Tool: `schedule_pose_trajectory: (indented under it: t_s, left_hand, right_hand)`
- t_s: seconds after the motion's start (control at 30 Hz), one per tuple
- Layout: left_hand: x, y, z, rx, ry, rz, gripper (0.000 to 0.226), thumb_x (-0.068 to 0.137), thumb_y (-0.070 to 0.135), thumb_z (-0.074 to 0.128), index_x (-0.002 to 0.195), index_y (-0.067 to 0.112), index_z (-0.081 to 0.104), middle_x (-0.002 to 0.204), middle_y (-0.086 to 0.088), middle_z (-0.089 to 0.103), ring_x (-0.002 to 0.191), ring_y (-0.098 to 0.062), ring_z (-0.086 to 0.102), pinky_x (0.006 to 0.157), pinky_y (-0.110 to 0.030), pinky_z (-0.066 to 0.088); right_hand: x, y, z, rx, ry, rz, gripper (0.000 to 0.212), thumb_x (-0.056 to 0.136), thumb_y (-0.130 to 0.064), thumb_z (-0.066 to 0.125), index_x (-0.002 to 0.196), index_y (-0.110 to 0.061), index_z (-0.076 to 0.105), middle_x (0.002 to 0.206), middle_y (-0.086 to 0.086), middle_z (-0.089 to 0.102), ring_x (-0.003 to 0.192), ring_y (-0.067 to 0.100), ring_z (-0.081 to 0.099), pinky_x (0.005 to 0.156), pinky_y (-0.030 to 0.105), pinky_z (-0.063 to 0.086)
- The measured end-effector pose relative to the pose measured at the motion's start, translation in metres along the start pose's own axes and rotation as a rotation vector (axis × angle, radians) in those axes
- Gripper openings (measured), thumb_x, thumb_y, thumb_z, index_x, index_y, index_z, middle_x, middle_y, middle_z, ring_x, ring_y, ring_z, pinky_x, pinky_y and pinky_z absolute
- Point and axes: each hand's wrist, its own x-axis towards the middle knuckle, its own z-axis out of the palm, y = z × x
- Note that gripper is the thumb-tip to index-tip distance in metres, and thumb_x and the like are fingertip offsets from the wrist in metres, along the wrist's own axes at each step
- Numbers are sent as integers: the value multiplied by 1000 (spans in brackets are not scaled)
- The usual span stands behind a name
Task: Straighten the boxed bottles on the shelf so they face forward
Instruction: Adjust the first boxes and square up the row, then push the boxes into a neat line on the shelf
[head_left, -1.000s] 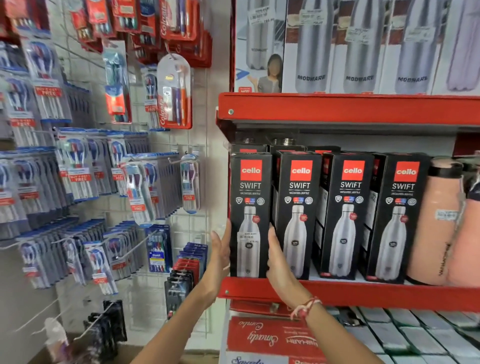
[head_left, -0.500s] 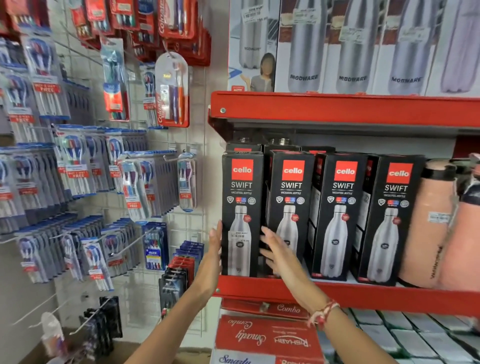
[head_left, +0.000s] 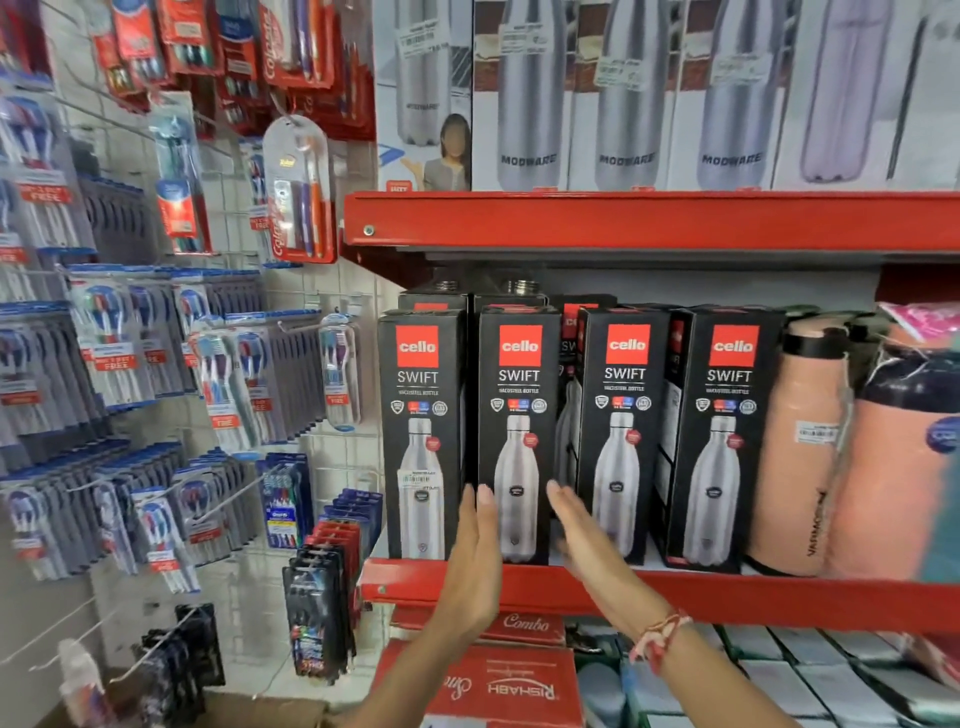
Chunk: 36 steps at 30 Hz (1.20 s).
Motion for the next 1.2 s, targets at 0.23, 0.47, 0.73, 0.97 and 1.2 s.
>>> schedule_pose_trajectory:
  t_s: [0.23, 0.47, 0.73, 0.97, 1.2]
  left_hand:
    - [19, 1, -8, -112, -5, -80, 86, 67, 87, 6, 145, 50, 10, 161, 7, 12, 148, -22, 14, 121, -52, 11]
    - [18, 4, -8, -105, -54, -52, 87, 59, 93, 7, 137, 57, 7, 162, 8, 7, 149, -22, 8, 121, -53, 8]
    - [5, -2, -24, -43, -48, -69, 77, 74, 75, 3, 146, 48, 14, 159, -7, 21, 143, -32, 30, 118, -47, 22]
    - [3, -1, -30, 9, -42, -26, 70, 64, 88, 8, 129, 66, 17, 157, -6, 27, 141, -30, 35, 118, -49, 22]
    - [7, -1, 17, 195, 155, 110, 87, 73, 86, 5, 139, 42, 40, 128, -7, 63, 114, -14, 61, 103, -34, 43]
  right_hand:
    - [4, -11, 11, 208, -122, -18, 92, 70, -78, 44, 148, -44, 8, 152, -28, 4, 144, 4, 3, 120, 44, 1]
    - [-2, -13, 20, 183, -69, -96, 94, 72, -74, 37, 148, -40, -5, 159, -18, -8, 144, 4, -3, 117, 38, 0]
    - [-11, -10, 9, 91, -177, -77, 79, 79, -74, 31, 144, -51, -7, 158, -20, -3, 147, 13, -1, 119, 52, 2]
    - [-12, -9, 5, -69, -232, -104, 88, 73, -83, 35, 140, -55, -15, 159, -18, 0, 146, 12, 7, 119, 54, 10]
    - [-6, 5, -47, -215, -182, -155, 87, 75, -81, 37, 145, -48, -1, 158, -14, 13, 144, 13, 20, 119, 49, 18]
